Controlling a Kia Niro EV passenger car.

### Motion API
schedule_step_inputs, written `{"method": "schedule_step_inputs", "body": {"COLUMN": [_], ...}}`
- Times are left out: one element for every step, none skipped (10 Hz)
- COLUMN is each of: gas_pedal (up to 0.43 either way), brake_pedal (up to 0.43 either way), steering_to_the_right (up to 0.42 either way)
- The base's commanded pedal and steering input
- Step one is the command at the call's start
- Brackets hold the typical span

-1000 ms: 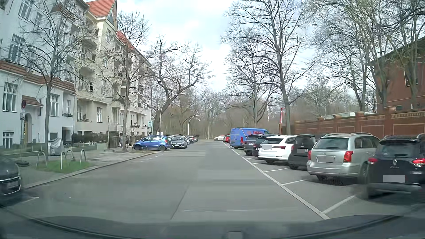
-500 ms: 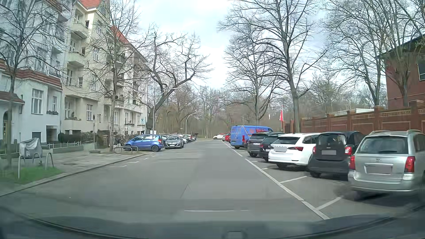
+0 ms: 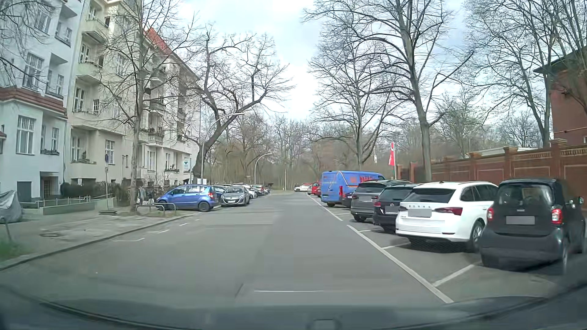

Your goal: Follow the waypoints while adhering to traffic rules and regulations

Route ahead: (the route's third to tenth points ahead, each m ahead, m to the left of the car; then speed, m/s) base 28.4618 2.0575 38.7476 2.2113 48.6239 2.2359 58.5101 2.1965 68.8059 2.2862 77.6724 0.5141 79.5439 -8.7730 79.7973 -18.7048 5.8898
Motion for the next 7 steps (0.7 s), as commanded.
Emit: {"method": "schedule_step_inputs", "body": {"gas_pedal": [0.028, 0.028, 0.039, 0.039, 0.039, 0.047, 0.047], "brake_pedal": [0.000, 0.000, 0.000, 0.000, 0.000, 0.000, 0.000], "steering_to_the_right": [0.000, 0.000, -0.001, -0.002, -0.006, -0.011, -0.016]}}
